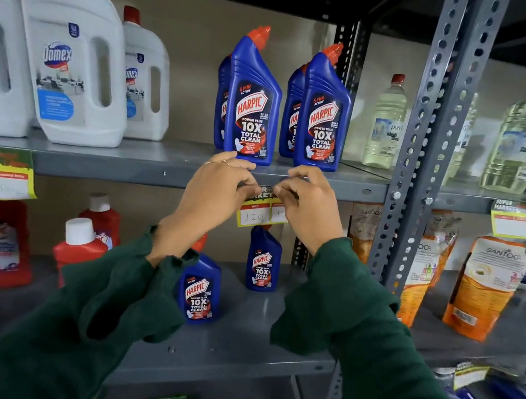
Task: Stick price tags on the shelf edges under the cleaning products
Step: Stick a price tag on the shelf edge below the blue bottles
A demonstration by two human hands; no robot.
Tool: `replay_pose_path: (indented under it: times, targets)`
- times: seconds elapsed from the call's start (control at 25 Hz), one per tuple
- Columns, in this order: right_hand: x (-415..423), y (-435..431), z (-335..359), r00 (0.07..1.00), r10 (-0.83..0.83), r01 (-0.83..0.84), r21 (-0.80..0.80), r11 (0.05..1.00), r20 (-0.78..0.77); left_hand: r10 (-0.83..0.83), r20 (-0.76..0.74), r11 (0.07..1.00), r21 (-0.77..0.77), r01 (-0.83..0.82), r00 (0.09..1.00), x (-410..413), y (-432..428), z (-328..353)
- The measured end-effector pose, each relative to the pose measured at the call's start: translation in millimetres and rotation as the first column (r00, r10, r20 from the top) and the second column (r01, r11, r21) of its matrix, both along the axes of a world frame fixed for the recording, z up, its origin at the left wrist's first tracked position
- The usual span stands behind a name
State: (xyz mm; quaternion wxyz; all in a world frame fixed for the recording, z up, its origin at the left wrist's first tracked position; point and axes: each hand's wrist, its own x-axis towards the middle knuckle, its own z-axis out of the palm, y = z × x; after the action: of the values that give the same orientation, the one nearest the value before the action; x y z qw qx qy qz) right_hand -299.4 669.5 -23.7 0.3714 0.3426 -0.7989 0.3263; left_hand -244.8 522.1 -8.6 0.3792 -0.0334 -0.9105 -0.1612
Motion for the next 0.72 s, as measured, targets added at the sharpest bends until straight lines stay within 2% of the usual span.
replay_pose_path:
  times: [0.08, 0.16, 0.36, 0.72]
  targets:
    - [-5.2, -0.7, 0.9, 1.000, -0.014, 0.012, 0.060, 0.998, 0.028, 0.021, -0.003, 0.999, 0.047, -0.021, 1.000, -1.2, 2.3, -0.6]
    - [-7.2, -1.1, 0.2, 0.998, -0.024, 0.021, 0.054, 0.998, 0.055, 0.040, -0.018, 0.996, 0.075, -0.038, 0.999, -2.2, 4.9, 0.2]
    - [-7.0, -5.3, -2.3, 0.997, -0.048, 0.050, -0.027, 0.998, 0.067, 0.100, 0.008, 0.993, -0.069, -0.099, 0.995, -5.5, 7.4, -2.2]
    - [-0.1, -6.2, 7.2, 0.987, -0.117, 0.121, -0.024, 0.992, 0.111, 0.092, -0.053, 0.996, 0.002, -0.092, 0.994, -12.0, 5.4, 3.3]
